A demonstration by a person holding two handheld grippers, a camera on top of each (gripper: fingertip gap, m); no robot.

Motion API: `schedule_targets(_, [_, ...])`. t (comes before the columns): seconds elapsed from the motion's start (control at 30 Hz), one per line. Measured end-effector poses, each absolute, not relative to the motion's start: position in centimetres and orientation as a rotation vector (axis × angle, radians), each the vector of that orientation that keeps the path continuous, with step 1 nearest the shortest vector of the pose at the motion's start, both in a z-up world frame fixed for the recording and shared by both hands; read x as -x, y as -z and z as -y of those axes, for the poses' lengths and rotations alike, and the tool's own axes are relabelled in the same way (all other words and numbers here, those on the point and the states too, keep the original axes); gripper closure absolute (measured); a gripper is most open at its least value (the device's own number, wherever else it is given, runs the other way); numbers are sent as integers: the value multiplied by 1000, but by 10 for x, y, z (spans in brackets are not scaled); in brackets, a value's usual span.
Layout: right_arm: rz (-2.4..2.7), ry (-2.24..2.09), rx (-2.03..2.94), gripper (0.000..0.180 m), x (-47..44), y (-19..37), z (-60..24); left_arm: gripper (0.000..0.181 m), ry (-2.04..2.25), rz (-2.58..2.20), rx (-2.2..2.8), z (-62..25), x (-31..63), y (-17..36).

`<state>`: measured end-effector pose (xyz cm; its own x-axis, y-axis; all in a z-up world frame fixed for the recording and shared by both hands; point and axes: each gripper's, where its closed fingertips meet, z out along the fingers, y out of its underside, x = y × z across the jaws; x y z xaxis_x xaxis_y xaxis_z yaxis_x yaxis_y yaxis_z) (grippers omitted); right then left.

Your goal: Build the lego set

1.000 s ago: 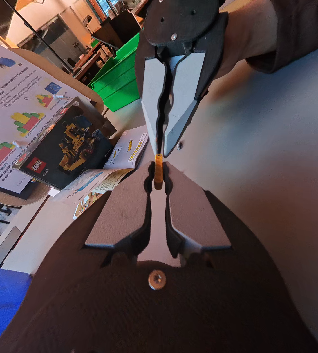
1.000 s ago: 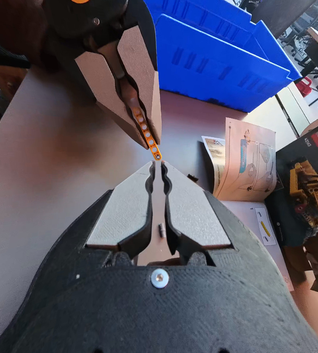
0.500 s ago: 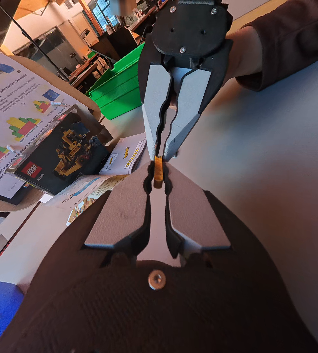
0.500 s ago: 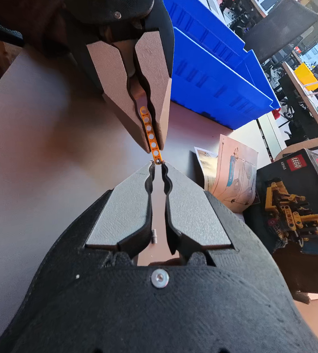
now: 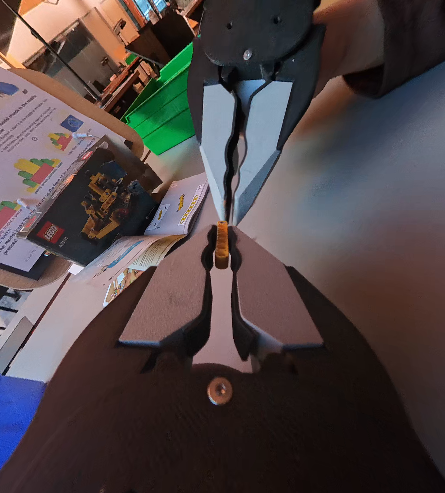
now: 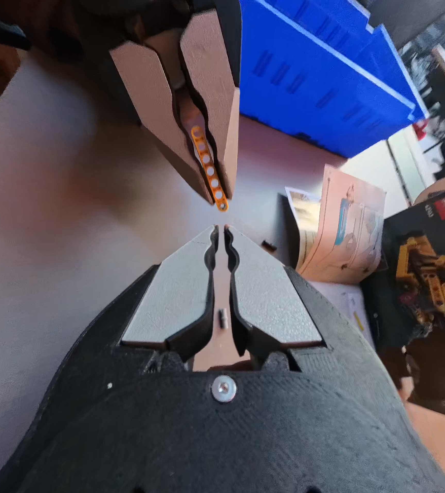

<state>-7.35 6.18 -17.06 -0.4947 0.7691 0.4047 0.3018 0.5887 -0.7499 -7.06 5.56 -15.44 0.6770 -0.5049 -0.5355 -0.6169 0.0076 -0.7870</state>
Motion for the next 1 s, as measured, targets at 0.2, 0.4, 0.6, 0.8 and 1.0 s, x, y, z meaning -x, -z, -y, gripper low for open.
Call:
schedule_targets(0.2, [2115, -817, 1166, 166, 61, 198, -79, 175, -266, -925, 1675, -62, 89, 163])
schedule_targets(0.4, [2111, -752, 1256, 164, 69, 210, -76, 175, -456, -1027, 1676, -65, 92, 175])
schedule_targets(0.6, [2104, -820, 1336, 168, 71, 211, -73, 175, -520, -1043, 1683, -66, 97, 180])
schedule_targets(0.8, [2075, -864, 1395, 177, 75, 212, -73, 175, -524, -1043, 1684, -67, 97, 181])
schedule_targets(1.0, [2032, -943, 1462, 178, 78, 206, -72, 175, -494, -1039, 1695, -67, 97, 184])
